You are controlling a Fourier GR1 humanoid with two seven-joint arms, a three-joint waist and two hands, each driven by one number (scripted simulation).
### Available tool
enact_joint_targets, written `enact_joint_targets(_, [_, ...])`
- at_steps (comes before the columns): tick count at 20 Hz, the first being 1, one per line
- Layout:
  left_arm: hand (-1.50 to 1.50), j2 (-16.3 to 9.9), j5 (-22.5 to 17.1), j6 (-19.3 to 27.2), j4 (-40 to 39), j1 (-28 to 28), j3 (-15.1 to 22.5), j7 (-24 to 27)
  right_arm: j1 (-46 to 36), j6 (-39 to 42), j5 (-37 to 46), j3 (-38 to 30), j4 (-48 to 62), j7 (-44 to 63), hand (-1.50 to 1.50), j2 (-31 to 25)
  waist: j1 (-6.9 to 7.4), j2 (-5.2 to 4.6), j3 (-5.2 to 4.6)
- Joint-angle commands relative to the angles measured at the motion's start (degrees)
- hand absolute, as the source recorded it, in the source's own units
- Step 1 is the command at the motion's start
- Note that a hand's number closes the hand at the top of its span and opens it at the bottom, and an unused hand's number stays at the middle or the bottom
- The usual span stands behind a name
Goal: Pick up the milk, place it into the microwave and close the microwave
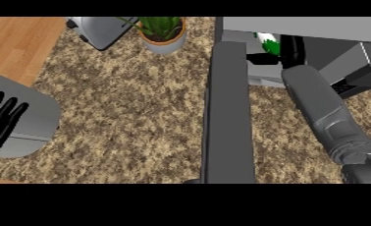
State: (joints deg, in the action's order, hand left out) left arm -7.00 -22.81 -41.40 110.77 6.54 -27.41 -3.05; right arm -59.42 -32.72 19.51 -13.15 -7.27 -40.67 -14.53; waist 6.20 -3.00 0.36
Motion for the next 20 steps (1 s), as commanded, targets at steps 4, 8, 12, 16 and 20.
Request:
enact_joint_targets(4, [-1.50, 2.69, 2.02, -0.73, -0.09, -1.20, 4.38, 0.53, 1.91, 9.41, -5.49, -5.05, -0.39, -4.83, -1.50, 1.92, -1.39, 0.68, -0.07])
enact_joint_targets(8, [-1.50, 2.05, 3.05, -2.32, -2.30, -1.66, 5.58, 0.80, 5.59, 13.84, -7.81, -7.07, -0.26, -8.72, -1.50, 3.31, -2.75, 1.28, -0.16])
enact_joint_targets(12, [1.50, 3.99, 2.14, 0.94, 2.34, -2.46, 9.29, -4.00, 6.28, 20.73, -10.18, -8.74, -0.60, -8.58, -1.50, 3.82, -3.89, 2.10, -0.17])
enact_joint_targets(16, [1.50, 5.10, 4.07, -1.88, 0.70, 0.56, 10.89, -1.82, 11.69, 29.48, -11.58, -9.21, -1.19, -12.67, -1.50, 3.43, -4.88, 2.47, -0.28])
enact_joint_targets(20, [1.50, 6.91, 4.48, 0.66, 3.55, 1.55, 14.66, -3.69, 17.08, 29.97, -12.33, -8.58, -2.60, -16.49, -1.50, 9.63, -5.65, 2.93, -0.31])
